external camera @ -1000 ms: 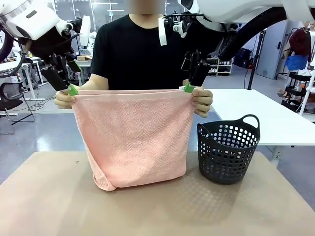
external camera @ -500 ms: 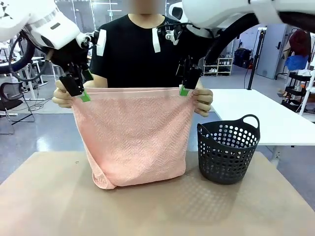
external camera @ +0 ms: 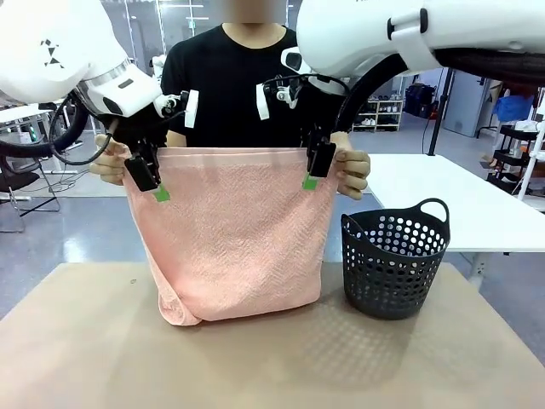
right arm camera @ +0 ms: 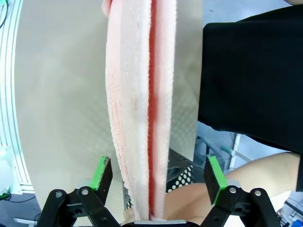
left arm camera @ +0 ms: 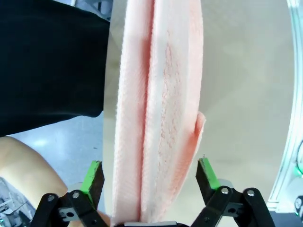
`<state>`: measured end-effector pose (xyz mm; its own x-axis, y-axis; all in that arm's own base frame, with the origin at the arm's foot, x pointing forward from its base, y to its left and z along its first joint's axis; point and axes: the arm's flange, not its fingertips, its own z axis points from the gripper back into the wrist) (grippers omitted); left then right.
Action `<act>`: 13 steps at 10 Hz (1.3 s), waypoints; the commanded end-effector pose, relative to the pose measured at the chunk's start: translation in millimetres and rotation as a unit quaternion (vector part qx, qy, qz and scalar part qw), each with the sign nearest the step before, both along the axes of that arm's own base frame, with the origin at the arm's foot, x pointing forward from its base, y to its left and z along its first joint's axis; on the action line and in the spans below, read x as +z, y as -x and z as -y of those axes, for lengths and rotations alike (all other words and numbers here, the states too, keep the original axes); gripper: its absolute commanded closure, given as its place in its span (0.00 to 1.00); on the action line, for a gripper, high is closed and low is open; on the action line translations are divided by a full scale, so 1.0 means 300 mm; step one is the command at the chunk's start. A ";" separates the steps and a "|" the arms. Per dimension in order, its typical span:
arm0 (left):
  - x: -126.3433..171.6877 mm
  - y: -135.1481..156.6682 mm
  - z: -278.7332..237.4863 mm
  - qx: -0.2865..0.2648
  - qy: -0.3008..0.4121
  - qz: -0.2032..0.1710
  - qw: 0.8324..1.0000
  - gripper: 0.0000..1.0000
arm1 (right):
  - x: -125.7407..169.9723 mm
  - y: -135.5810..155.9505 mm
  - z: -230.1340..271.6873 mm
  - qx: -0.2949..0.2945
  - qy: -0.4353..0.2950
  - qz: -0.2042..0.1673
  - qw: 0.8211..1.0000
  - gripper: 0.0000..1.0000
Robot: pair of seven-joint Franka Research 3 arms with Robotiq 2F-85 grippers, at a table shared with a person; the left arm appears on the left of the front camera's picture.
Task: Fold the towel.
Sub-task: Release the end of the 100 cm Hotel Towel you were holding and grab the top end of the folded side.
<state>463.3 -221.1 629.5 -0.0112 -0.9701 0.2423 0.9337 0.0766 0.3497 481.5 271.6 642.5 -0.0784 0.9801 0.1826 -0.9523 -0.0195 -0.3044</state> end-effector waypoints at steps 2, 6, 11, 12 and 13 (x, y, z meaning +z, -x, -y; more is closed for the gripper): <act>0.019 -0.009 -0.015 -0.006 0.010 -0.015 1.000 1.00 | 0.004 -0.006 0.005 0.002 -0.008 -0.009 1.000 0.67; 0.029 0.006 -0.014 -0.007 0.016 -0.011 1.000 0.96 | 0.004 -0.009 0.016 0.006 -0.010 -0.006 1.000 0.86; 0.026 0.017 -0.023 -0.005 0.021 -0.009 1.000 1.00 | 0.006 0.001 0.014 0.008 -0.011 -0.003 1.000 1.00; 0.020 0.019 -0.023 -0.013 0.031 -0.010 0.999 1.00 | -0.008 -0.004 0.023 0.003 -0.021 -0.012 1.000 1.00; 0.026 -0.001 -0.005 0.004 0.012 -0.001 1.000 1.00 | 0.009 -0.006 0.000 -0.001 -0.004 0.000 1.000 1.00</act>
